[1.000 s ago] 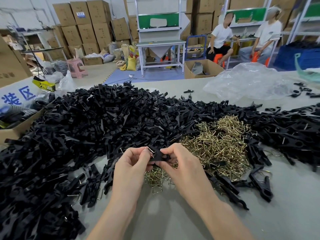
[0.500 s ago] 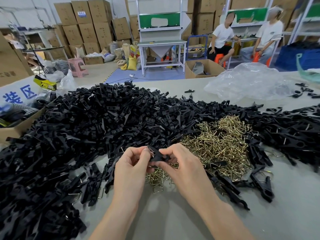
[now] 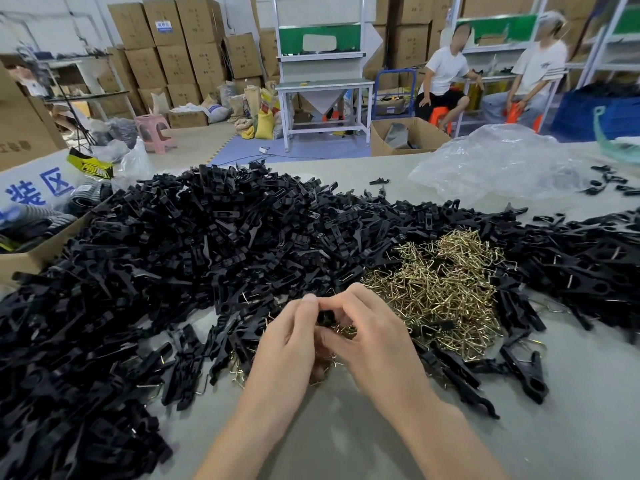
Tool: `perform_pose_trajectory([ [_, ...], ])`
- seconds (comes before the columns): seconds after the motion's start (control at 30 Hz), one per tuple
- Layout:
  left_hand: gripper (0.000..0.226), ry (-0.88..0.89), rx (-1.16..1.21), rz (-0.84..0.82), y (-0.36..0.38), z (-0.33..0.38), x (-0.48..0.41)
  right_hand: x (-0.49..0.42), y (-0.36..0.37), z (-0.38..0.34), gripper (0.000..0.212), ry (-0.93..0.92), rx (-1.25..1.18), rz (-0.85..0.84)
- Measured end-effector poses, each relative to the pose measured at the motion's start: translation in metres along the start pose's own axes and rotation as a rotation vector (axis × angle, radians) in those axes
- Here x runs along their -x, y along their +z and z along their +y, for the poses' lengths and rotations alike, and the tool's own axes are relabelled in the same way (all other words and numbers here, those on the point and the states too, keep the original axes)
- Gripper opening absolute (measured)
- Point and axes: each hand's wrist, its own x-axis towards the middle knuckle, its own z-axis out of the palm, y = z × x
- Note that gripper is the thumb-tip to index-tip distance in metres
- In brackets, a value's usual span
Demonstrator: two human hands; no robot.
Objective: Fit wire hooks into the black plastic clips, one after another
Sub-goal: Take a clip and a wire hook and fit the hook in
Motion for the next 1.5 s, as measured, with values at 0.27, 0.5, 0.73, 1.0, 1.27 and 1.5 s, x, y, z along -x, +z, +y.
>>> perform_pose_trajectory([
  [0.27,0.061,-0.275,0.496,-0.203,0.004,0.012,-0.002,0.001,0.000,-0.002,0.027,-0.077,0.023,-0.054],
  [0.5,0.052,-0.511,0.813,-0.186,-0.005,0.016,-0.001,0.002,0.007,-0.003,0.029,-0.069,-0.068,-0.189],
  [0.73,0.041,-0.517,0.767,-0.165,0.002,0.012,-0.002,0.003,0.007,-0.002,0.021,-0.032,-0.098,-0.226],
  [1.0,0.036,-0.474,0.748,-0.139,0.005,0.014,-0.001,0.002,0.008,-0.002,0.024,-0.021,-0.108,-0.215],
  [1.27,0.063,-0.441,0.773,-0.251,-0.001,0.011,-0.005,0.003,0.000,0.003,0.027,-0.084,-0.018,-0.064],
  [1.5,0.053,-0.366,0.705,-0.316,0.008,0.008,-0.005,0.014,-0.022,0.004,0.029,-0.051,0.030,0.014],
])
